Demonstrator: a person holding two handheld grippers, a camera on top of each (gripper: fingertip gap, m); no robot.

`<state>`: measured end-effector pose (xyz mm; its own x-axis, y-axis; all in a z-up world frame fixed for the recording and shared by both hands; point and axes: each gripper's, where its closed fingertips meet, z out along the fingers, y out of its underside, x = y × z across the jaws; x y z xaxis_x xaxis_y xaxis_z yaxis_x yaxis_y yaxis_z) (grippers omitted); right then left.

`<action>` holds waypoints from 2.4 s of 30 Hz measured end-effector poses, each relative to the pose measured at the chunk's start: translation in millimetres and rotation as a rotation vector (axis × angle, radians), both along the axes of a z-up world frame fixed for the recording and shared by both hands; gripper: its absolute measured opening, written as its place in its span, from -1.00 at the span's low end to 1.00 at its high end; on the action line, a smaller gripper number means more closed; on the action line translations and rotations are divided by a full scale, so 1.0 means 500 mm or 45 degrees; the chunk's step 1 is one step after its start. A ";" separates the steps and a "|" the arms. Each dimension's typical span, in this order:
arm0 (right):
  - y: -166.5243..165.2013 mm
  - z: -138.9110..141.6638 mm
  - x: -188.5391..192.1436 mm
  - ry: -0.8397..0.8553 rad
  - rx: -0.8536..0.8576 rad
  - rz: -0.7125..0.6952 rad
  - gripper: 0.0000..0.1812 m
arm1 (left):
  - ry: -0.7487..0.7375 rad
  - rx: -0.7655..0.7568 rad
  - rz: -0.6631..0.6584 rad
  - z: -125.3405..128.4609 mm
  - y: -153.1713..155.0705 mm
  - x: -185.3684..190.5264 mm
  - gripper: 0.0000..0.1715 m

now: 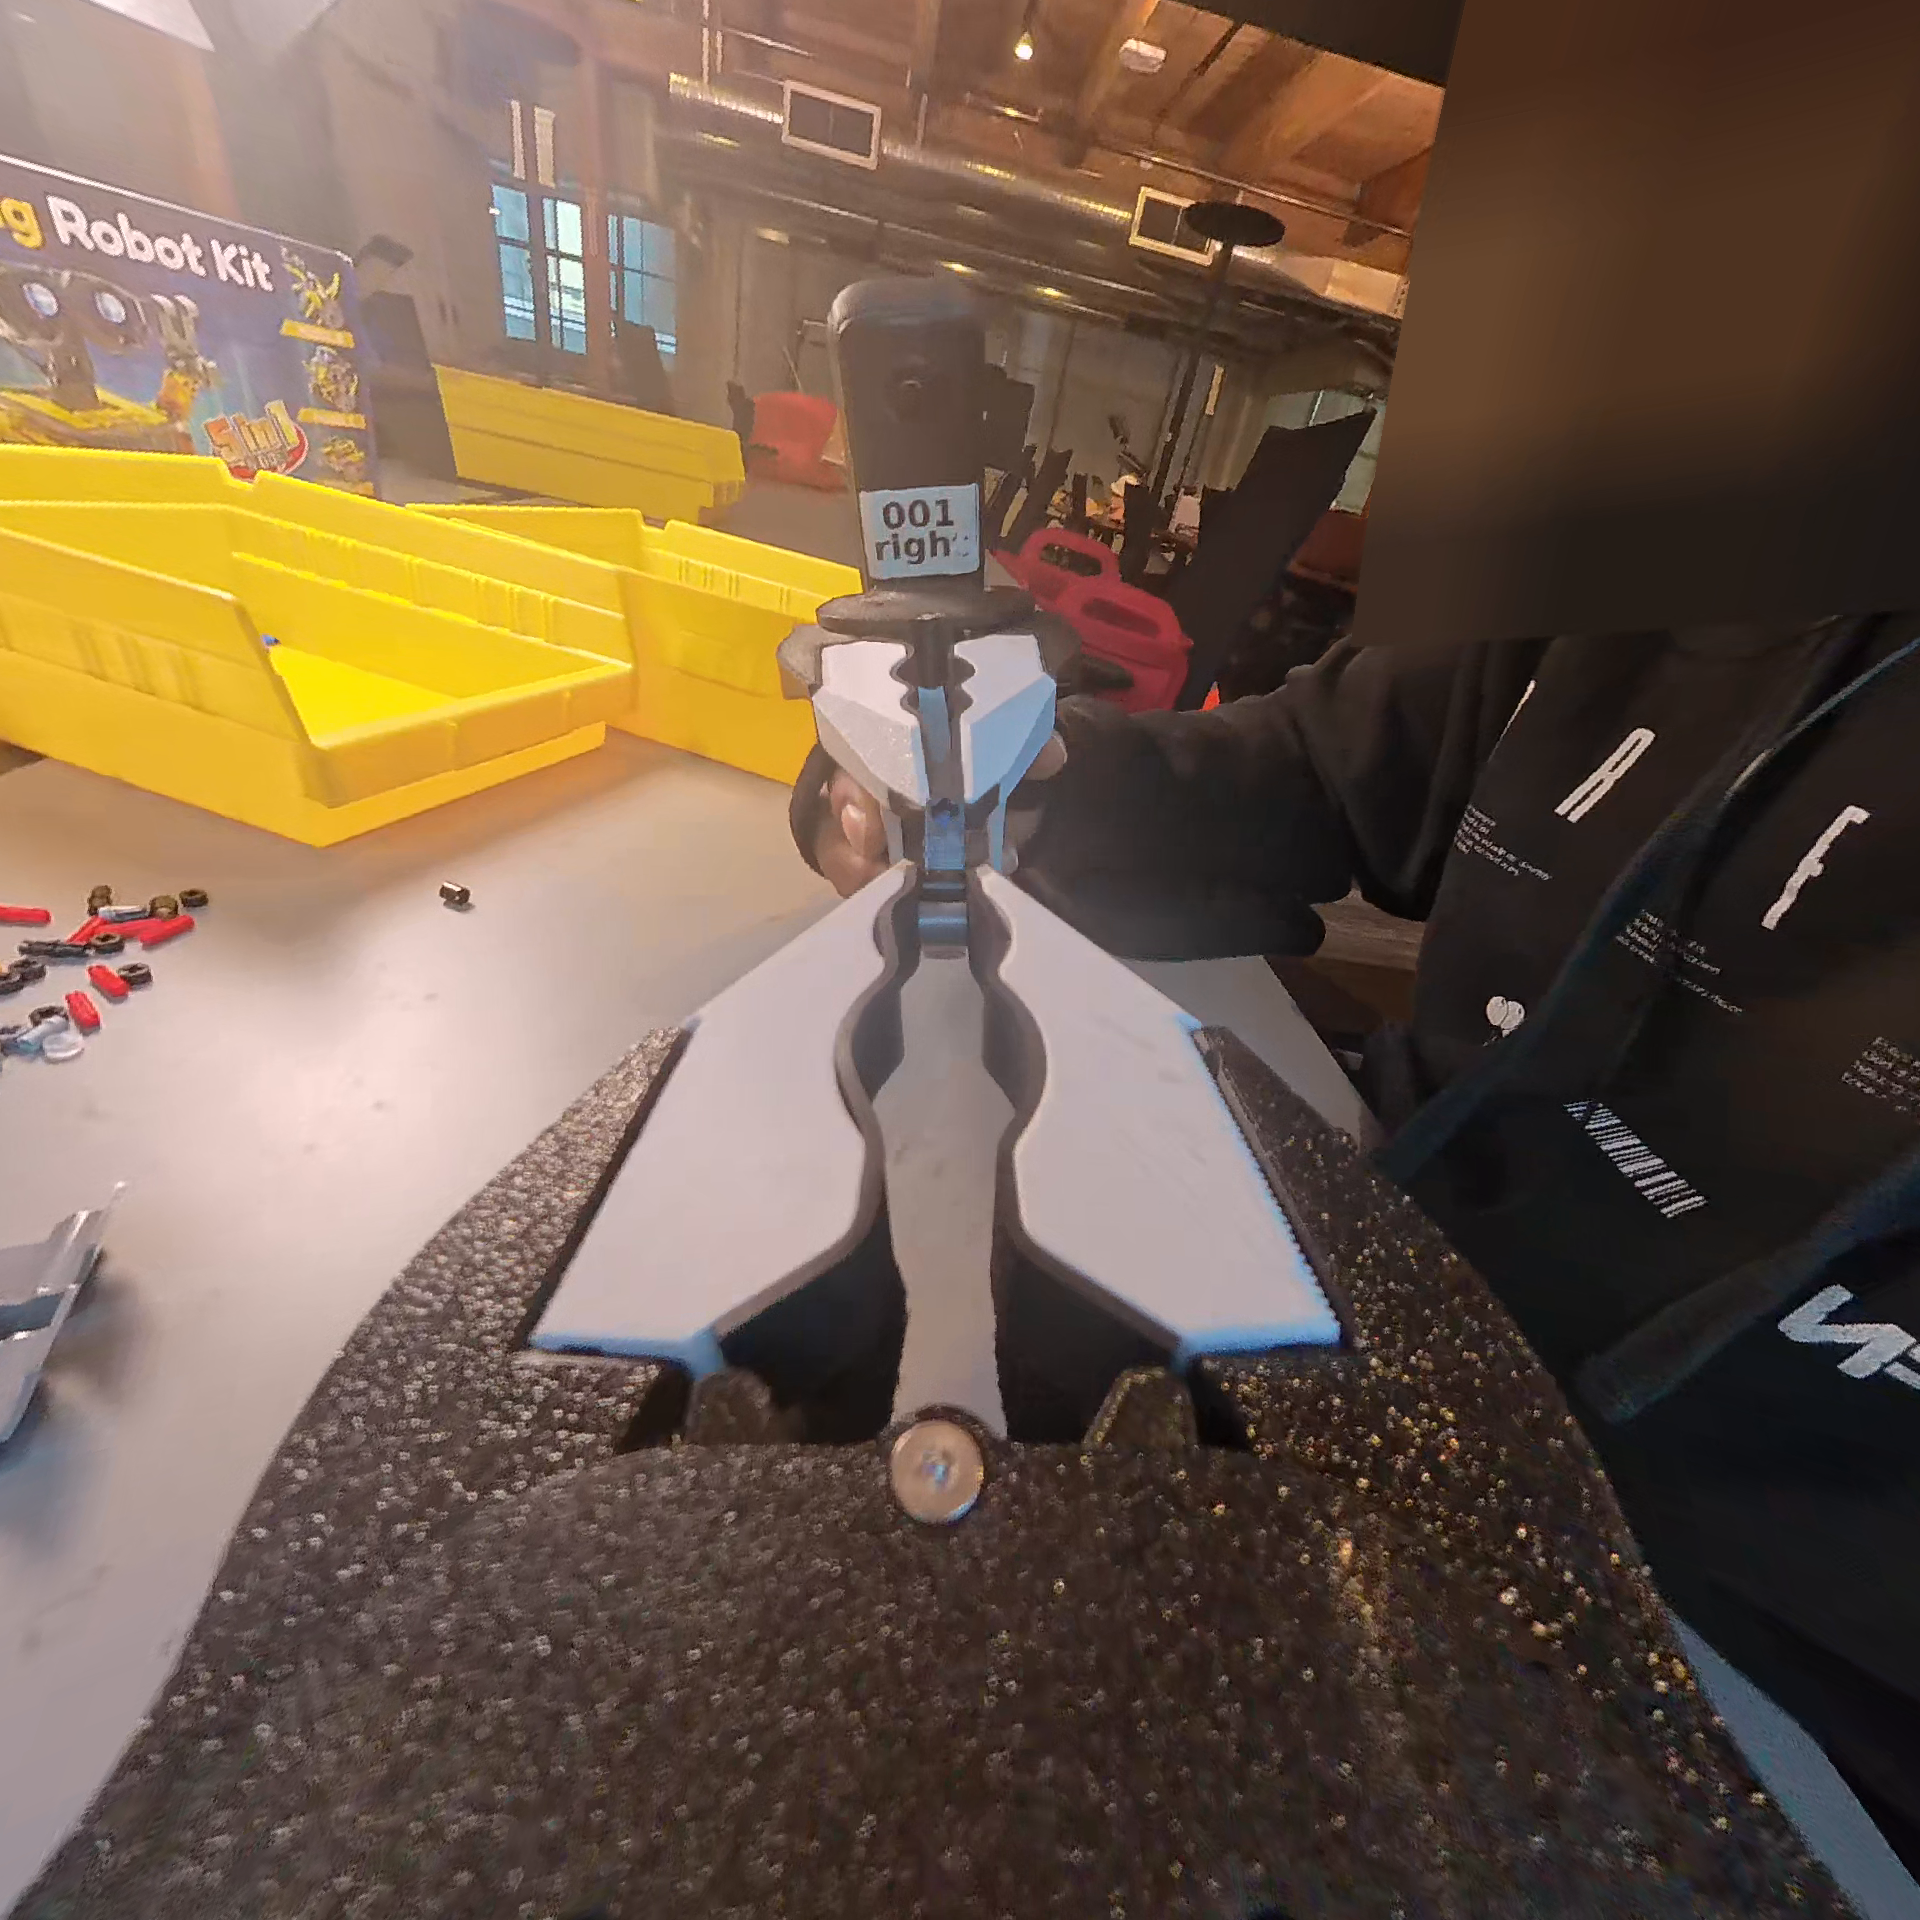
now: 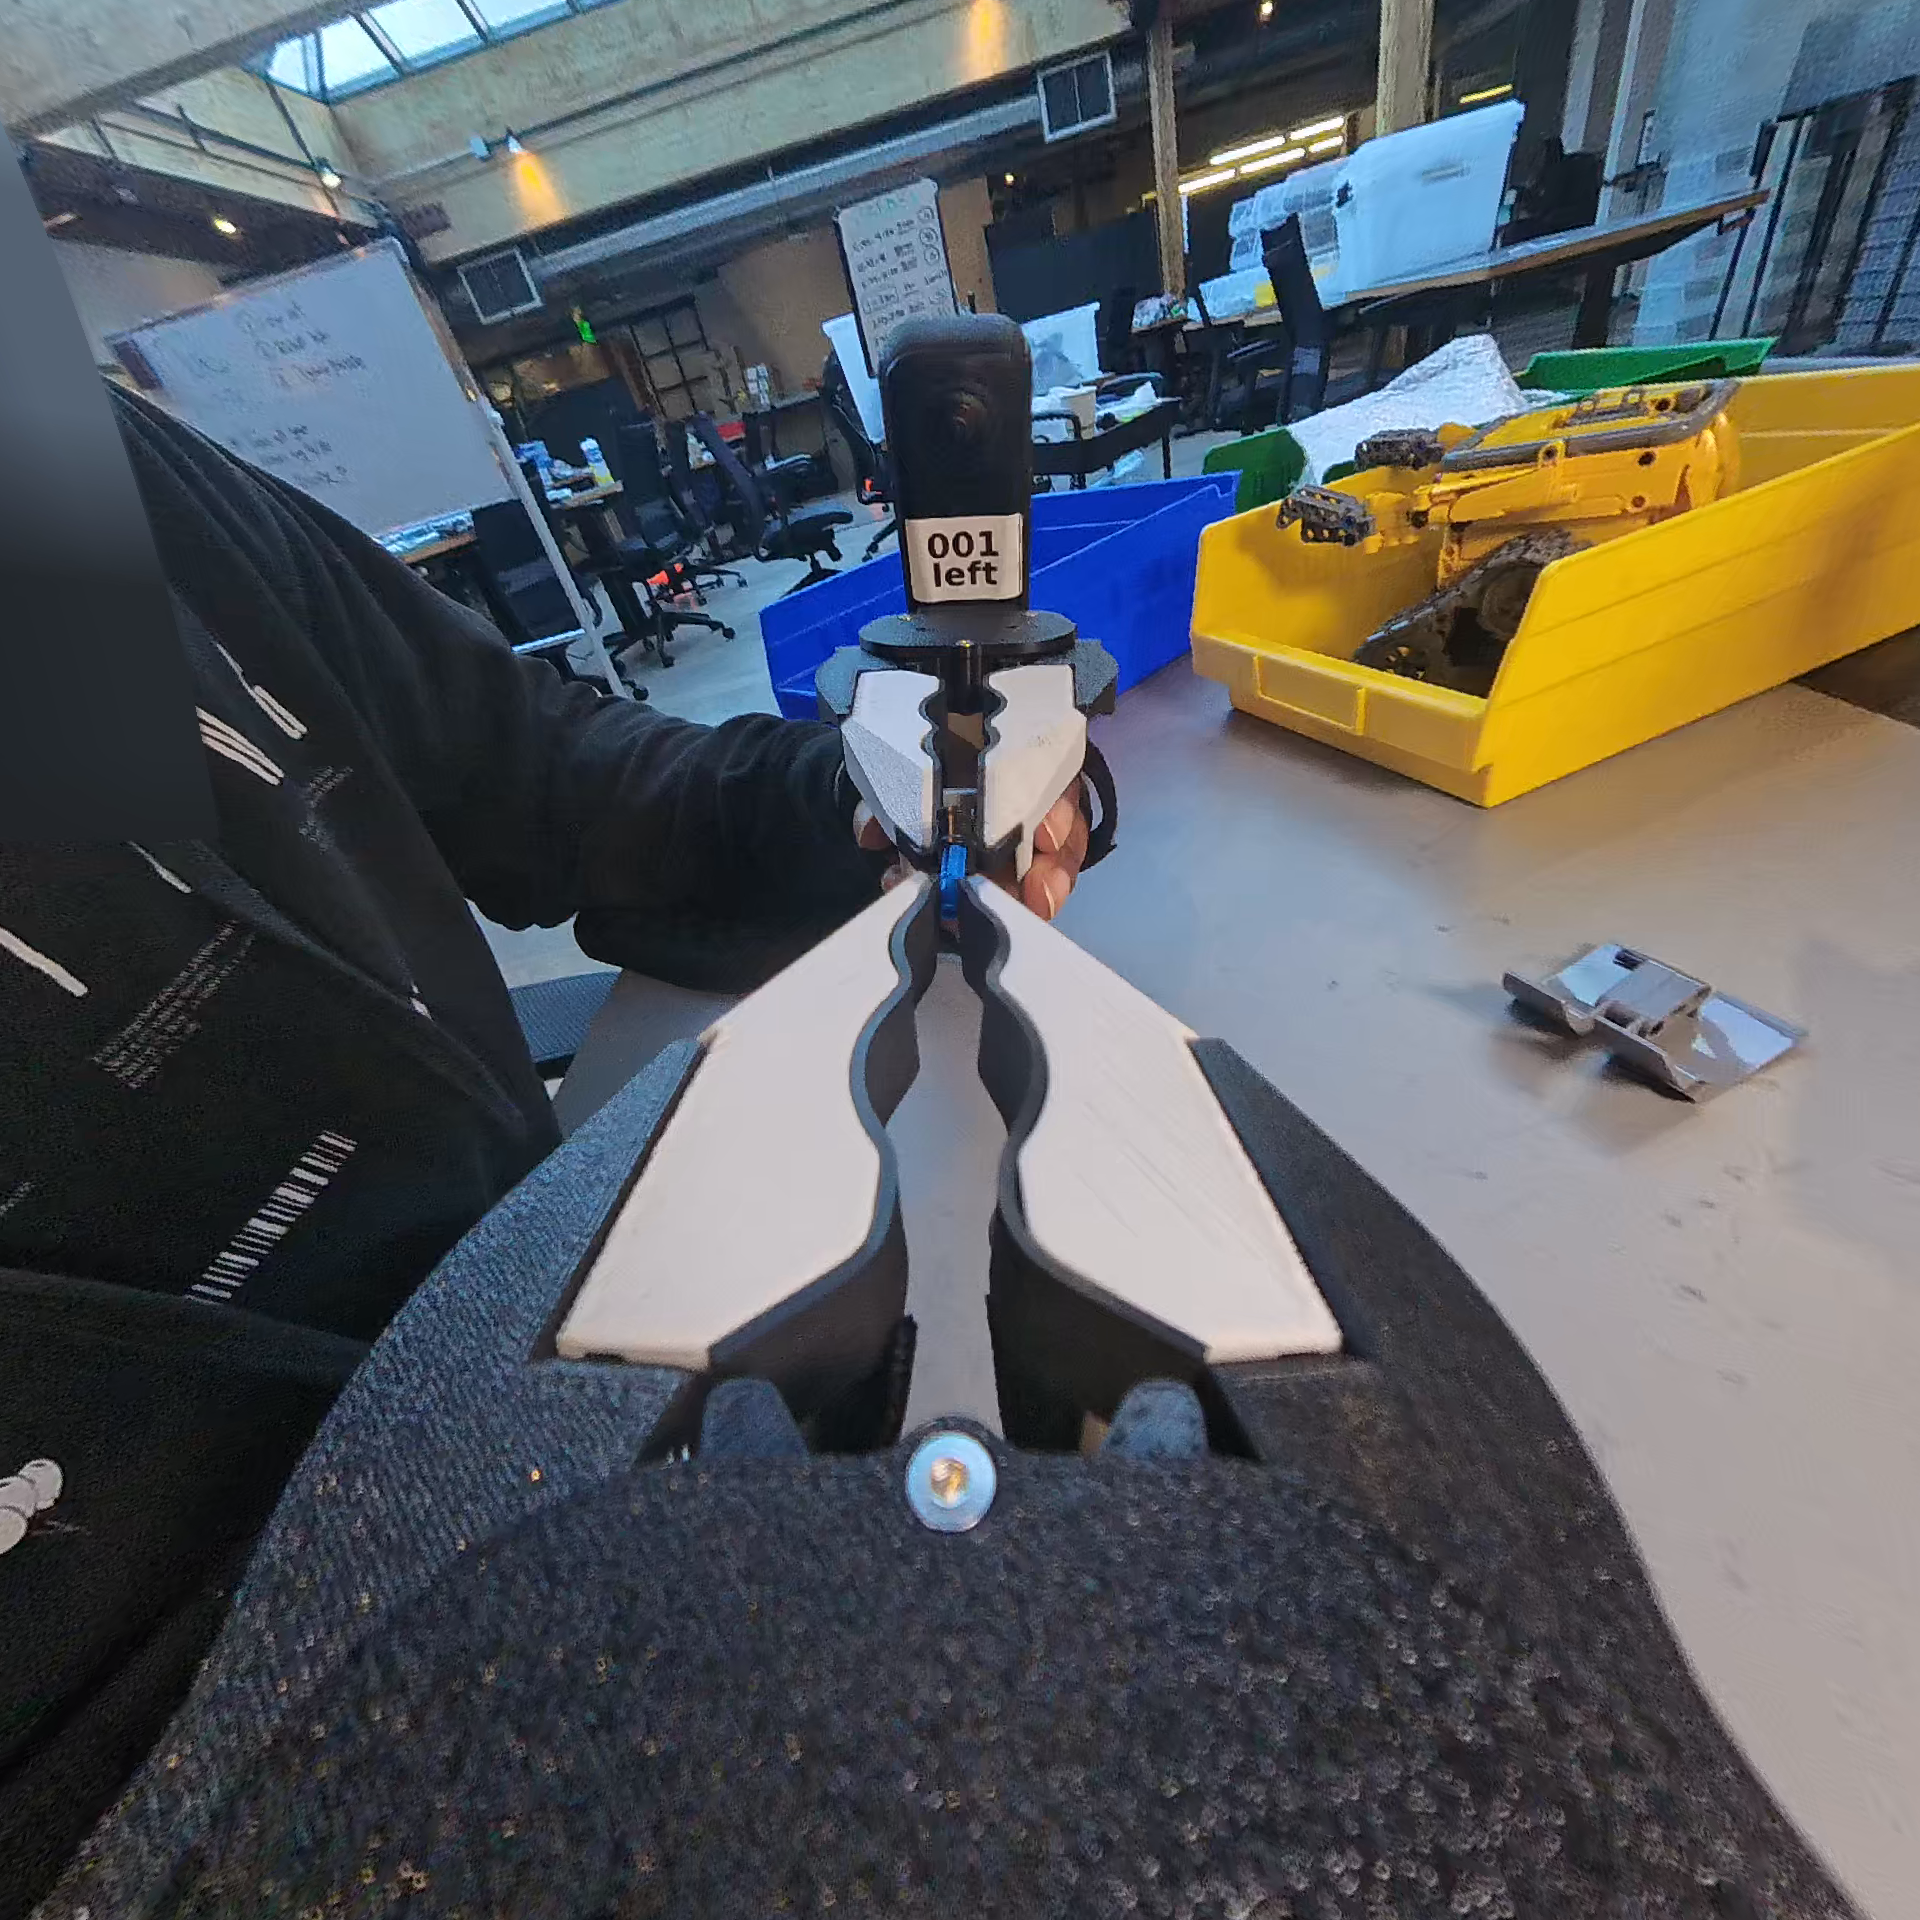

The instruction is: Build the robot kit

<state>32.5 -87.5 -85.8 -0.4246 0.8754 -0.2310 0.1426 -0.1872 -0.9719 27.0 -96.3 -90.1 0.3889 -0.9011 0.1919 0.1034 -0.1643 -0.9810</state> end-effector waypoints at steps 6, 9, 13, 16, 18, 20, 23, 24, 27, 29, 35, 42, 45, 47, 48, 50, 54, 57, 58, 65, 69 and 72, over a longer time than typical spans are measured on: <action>-0.008 0.018 0.001 0.073 -0.073 0.016 -0.98 | -0.100 0.021 -0.026 0.020 -0.008 0.007 -0.92; -0.009 0.035 0.003 0.133 -0.109 0.019 -0.98 | -0.051 0.009 -0.044 0.006 -0.011 0.020 -0.92; -0.024 0.043 -0.002 0.132 -0.041 0.030 -1.00 | -0.061 0.007 -0.069 0.008 -0.019 0.044 -0.92; -0.005 0.052 0.006 0.151 -0.062 -0.009 -1.00 | -0.068 0.004 -0.027 0.011 -0.008 0.024 -0.92; 0.012 0.055 0.011 0.170 -0.094 -0.040 -1.00 | -0.111 -0.014 -0.016 0.017 -0.004 0.013 -0.92; 0.022 0.063 0.015 0.201 -0.101 -0.056 -1.00 | -0.138 -0.017 -0.017 0.023 -0.004 0.009 -0.92; 0.018 0.054 0.013 0.179 -0.031 -0.053 -0.88 | -0.141 -0.016 -0.027 0.022 -0.006 0.013 -0.92; 0.012 0.048 0.011 0.168 -0.010 -0.049 -0.85 | -0.147 -0.016 -0.034 0.023 -0.007 0.014 -0.92; -0.006 0.038 0.003 0.152 0.043 -0.034 -0.86 | -0.124 -0.018 -0.041 0.017 -0.009 0.021 -0.92; -0.012 0.035 -0.001 0.147 0.077 -0.040 -0.95 | -0.117 -0.020 -0.044 0.015 -0.009 0.024 -0.92; -0.005 0.020 -0.003 0.106 0.096 -0.056 -0.96 | -0.082 -0.047 -0.023 0.011 -0.004 0.017 -0.78; -0.013 0.006 -0.006 0.073 0.135 -0.041 -0.96 | -0.031 -0.066 -0.026 0.004 -0.005 0.021 -0.92; -0.018 -0.002 -0.006 0.043 0.179 -0.032 -0.96 | 0.036 -0.077 -0.038 -0.005 -0.008 0.023 -0.93; -0.021 -0.010 -0.005 0.014 0.238 -0.030 -0.96 | 0.095 -0.077 -0.039 -0.014 -0.010 0.025 -0.93; -0.021 -0.015 -0.004 -0.005 0.260 -0.027 -0.96 | 0.124 -0.077 -0.037 -0.019 -0.010 0.026 -0.93; -0.022 -0.028 0.000 -0.046 0.326 -0.018 -0.96 | 0.183 -0.077 -0.035 -0.031 -0.011 0.030 -0.93; -0.033 -0.061 0.010 -0.159 0.426 0.047 -0.97 | 0.414 -0.045 -0.042 -0.071 -0.018 0.045 -0.94; -0.038 -0.100 0.019 -0.269 0.511 0.096 -0.97 | 0.605 -0.016 -0.031 -0.107 -0.021 0.051 -0.94; -0.039 -0.111 0.020 -0.300 0.528 0.109 -0.97 | 0.661 -0.015 -0.030 -0.119 -0.022 0.052 -0.94; -0.012 -0.134 0.004 -0.293 0.559 0.028 -0.96 | 0.557 -0.189 0.054 -0.131 0.012 0.033 -0.93; 0.025 -0.077 -0.016 -0.108 0.611 -0.167 -0.64 | 0.152 -0.375 0.152 -0.077 0.048 -0.008 -0.93; 0.035 -0.053 -0.038 -0.013 0.758 -0.342 -0.52 | -0.103 -0.487 0.177 -0.051 0.064 -0.016 -0.92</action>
<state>13.3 -69.9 -112.3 -0.1736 0.9303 0.3231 0.1756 0.3520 -0.9194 18.9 -64.1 -115.7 0.4717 -0.6990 0.5375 0.2242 -0.4945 -0.8398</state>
